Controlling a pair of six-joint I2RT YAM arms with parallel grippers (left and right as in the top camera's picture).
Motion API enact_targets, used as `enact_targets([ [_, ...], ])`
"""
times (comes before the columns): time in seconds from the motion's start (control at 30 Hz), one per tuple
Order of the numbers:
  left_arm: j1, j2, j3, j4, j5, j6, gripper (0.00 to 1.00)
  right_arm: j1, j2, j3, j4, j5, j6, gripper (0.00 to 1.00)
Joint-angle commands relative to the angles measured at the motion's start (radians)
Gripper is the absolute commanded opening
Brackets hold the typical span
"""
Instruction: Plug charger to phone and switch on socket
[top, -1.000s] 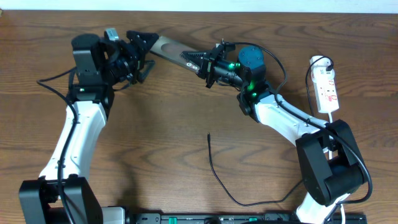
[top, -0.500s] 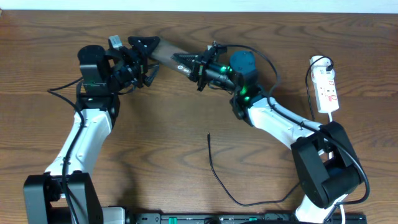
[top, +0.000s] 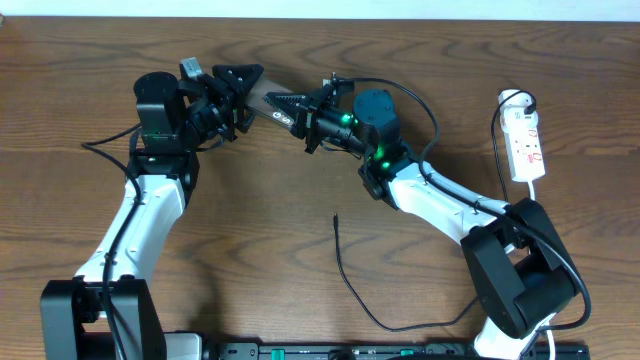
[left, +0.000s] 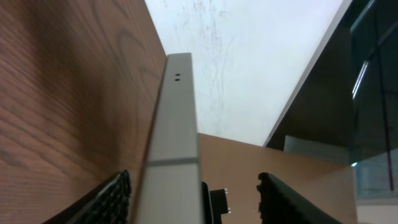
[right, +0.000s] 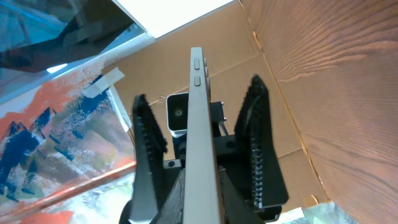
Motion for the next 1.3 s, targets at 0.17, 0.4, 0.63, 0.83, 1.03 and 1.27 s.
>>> enact_targets([
  [0.17,-0.002,-0.001,-0.002,0.005,-0.022,0.009,0.45,0.014,-0.007,0.014,0.014,-0.017,-0.021,0.01],
  [0.4,-0.002,-0.001,-0.002,0.005,-0.048,0.009,0.37,0.013,-0.007,0.014,0.011,-0.017,-0.036,0.01],
  [0.63,-0.002,-0.001,-0.002,0.005,-0.055,0.01,0.21,-0.003,-0.007,0.014,-0.016,-0.016,-0.04,0.01],
  [0.83,-0.002,-0.001,-0.002,0.004,-0.069,0.02,0.1,-0.004,-0.007,0.014,-0.019,-0.021,-0.041,0.01],
  [1.03,-0.002,-0.001,-0.002,0.004,-0.087,0.021,0.07,-0.003,-0.007,0.014,-0.019,-0.026,-0.044,0.01],
  [1.27,-0.002,-0.001,-0.002,0.004,-0.09,0.04,0.07,-0.004,-0.007,0.014,-0.019,-0.028,-0.063,0.06],
])
